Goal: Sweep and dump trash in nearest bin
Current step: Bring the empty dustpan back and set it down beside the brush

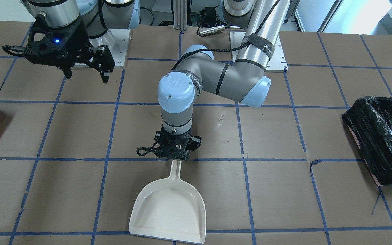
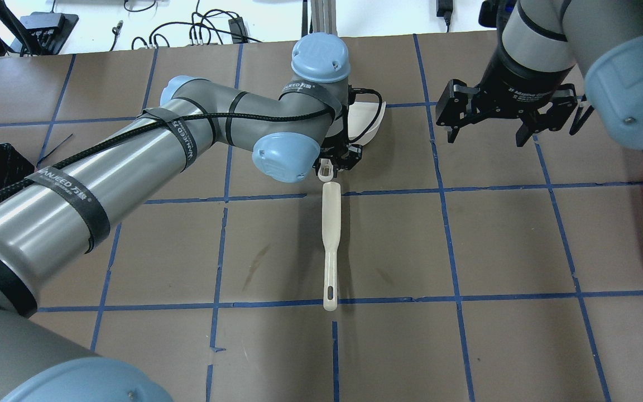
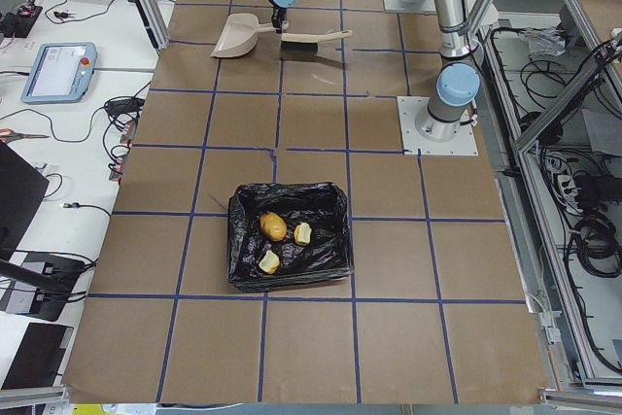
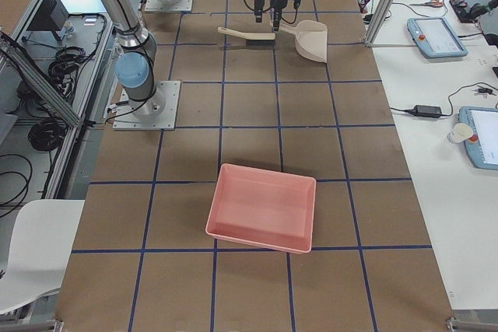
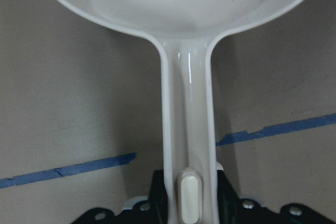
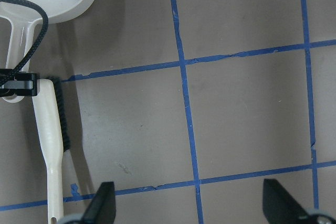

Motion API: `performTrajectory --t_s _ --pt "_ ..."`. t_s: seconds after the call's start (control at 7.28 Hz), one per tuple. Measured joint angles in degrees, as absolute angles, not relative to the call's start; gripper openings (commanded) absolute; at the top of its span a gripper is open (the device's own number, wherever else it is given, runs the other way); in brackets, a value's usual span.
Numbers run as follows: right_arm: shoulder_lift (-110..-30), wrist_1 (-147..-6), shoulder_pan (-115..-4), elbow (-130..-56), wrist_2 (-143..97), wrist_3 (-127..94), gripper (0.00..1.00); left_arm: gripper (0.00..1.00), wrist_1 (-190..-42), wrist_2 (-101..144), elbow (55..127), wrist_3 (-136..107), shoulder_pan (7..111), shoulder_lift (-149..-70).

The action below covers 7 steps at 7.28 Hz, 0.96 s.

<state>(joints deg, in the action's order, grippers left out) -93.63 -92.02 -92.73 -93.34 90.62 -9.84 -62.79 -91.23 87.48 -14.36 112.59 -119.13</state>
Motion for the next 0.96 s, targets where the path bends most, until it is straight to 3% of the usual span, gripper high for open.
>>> performTrajectory --t_s 0.27,0.55,0.69,0.82,0.96 --pt "-93.6 -92.0 -92.7 -93.3 90.6 -9.8 1.0 0.08 -62.1 -91.2 87.6 -16.5 112.6 -119.3" --pt "-93.7 -92.0 -92.7 -93.3 90.6 -9.8 1.0 0.28 -61.9 -91.1 87.8 -16.5 112.6 -119.4" --pt "-93.7 -92.0 -92.7 -93.3 90.6 -9.8 1.0 0.55 -61.9 -91.1 88.1 -15.8 112.6 -119.4" --pt "-93.7 -92.0 -92.7 -93.3 90.6 -9.8 1.0 0.76 -62.0 -91.1 88.3 -15.3 112.6 -119.3" --pt "-93.7 -92.1 -92.7 -93.3 90.6 -9.8 1.0 0.88 -62.2 -91.1 88.2 -15.0 112.5 -119.2"
